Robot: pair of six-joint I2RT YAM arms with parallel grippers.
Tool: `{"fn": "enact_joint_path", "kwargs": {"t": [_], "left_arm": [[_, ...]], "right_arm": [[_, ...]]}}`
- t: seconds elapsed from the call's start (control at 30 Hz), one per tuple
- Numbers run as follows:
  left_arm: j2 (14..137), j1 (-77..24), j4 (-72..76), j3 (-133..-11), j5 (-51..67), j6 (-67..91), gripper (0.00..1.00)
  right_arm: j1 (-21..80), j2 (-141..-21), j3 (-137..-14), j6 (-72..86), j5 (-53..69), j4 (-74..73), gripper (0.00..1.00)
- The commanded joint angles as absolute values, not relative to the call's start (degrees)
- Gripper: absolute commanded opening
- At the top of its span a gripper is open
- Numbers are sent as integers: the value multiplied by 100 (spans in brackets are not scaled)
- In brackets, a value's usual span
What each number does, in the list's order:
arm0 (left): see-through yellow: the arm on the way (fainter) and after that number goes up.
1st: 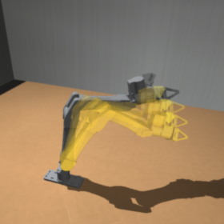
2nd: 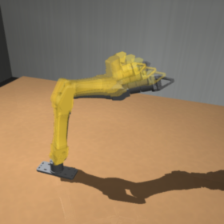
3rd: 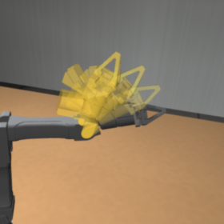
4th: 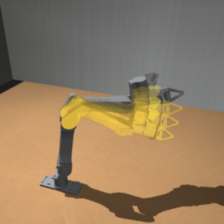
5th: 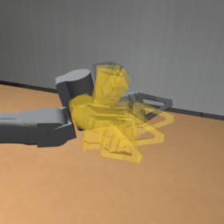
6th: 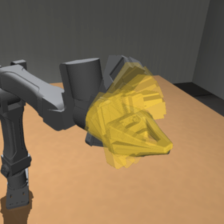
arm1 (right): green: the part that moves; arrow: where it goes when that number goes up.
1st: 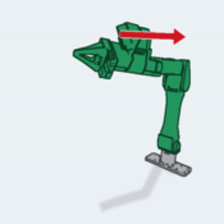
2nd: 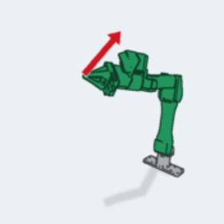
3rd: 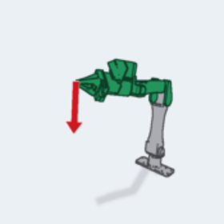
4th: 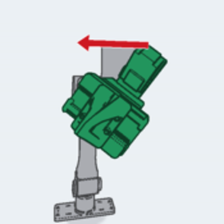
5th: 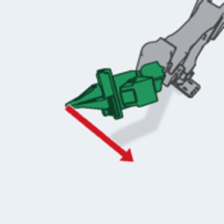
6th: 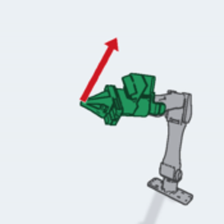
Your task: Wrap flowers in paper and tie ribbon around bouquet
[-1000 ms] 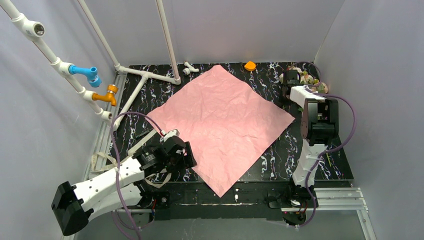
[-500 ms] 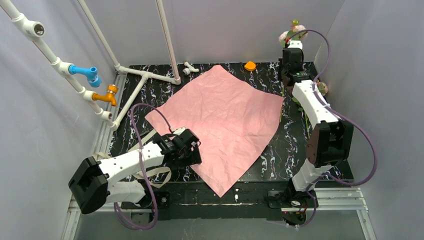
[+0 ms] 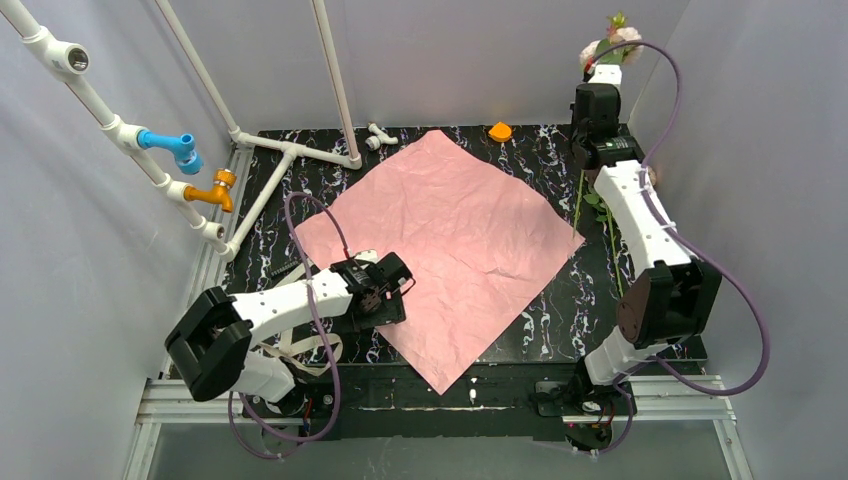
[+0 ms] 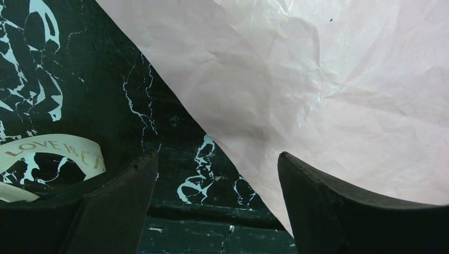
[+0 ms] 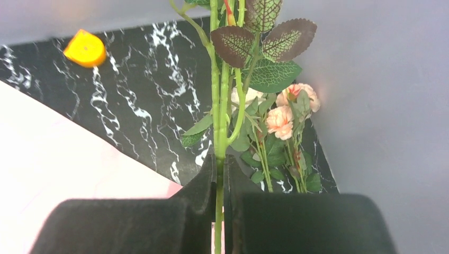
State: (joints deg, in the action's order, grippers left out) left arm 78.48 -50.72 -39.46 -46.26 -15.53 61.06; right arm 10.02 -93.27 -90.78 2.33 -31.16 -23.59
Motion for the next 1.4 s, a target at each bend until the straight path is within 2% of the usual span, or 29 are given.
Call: {"fn": "enact_joint_path", "kwargs": {"t": [0.0, 0.17, 0.43, 0.53, 0.73, 1.07, 1.17, 1.37], "left_arm": [[8165, -4987, -4012, -4973, -1872, 5829, 84], [8533, -4892, -3893, -5128, -1747, 5765, 83], [8784, -4412, -2710, -4329, -866, 5781, 75], [8914, -4370, -2337, -4111, -644, 5829, 65], [9146, -4371, -1934, -3890, -440, 5741, 38], [9328, -4370, -1913, -4133, -440, 5236, 14], [9408, -4369, -2098, -4317, -471, 5085, 0], [9006, -4370, -2520, -4328, -777, 4873, 0]], "right_arm": [[1039, -8811, -9509, 327, -2978, -2207, 1], [1163, -8648, -9101, 430, -2718, -2048, 1], [1337, -8593, -8943, 439, -2599, -1969, 1], [1382, -8587, -8947, 439, -2529, -1969, 1], [1448, -8561, -8930, 474, -2461, -1961, 1], [1493, -8552, -8879, 517, -2328, -1927, 1], [1508, -8543, -8815, 555, -2199, -1882, 1], [1718, -8647, -8694, 823, -1082, -1667, 1]]}}
